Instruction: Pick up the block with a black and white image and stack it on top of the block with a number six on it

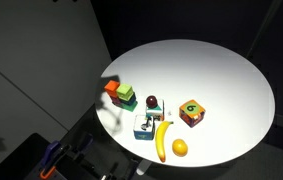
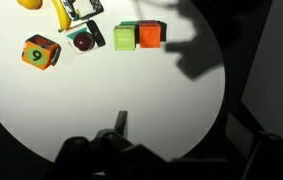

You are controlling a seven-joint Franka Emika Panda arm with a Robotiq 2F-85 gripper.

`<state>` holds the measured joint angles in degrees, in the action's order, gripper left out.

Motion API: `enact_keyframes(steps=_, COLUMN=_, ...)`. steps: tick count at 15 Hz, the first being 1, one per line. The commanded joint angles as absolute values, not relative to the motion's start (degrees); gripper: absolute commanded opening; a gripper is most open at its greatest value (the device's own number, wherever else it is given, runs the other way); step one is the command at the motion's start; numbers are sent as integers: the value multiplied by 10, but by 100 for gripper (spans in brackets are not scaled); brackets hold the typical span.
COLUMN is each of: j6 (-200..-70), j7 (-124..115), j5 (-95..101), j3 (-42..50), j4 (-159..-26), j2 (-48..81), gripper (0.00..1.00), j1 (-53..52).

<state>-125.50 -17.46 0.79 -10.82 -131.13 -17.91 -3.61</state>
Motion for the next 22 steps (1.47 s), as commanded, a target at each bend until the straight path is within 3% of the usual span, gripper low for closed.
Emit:
enact_keyframes(steps=1, j6=-1280, j7=-154, j5=-15, j3=-89, j4=-1304, j2=-159, gripper=100, j1=-41)
enact_keyframes(steps=22, j6=-1289, j7=-23, j5=-64, j3=9, j4=-1349, j2=-98, gripper=100, j1=-8)
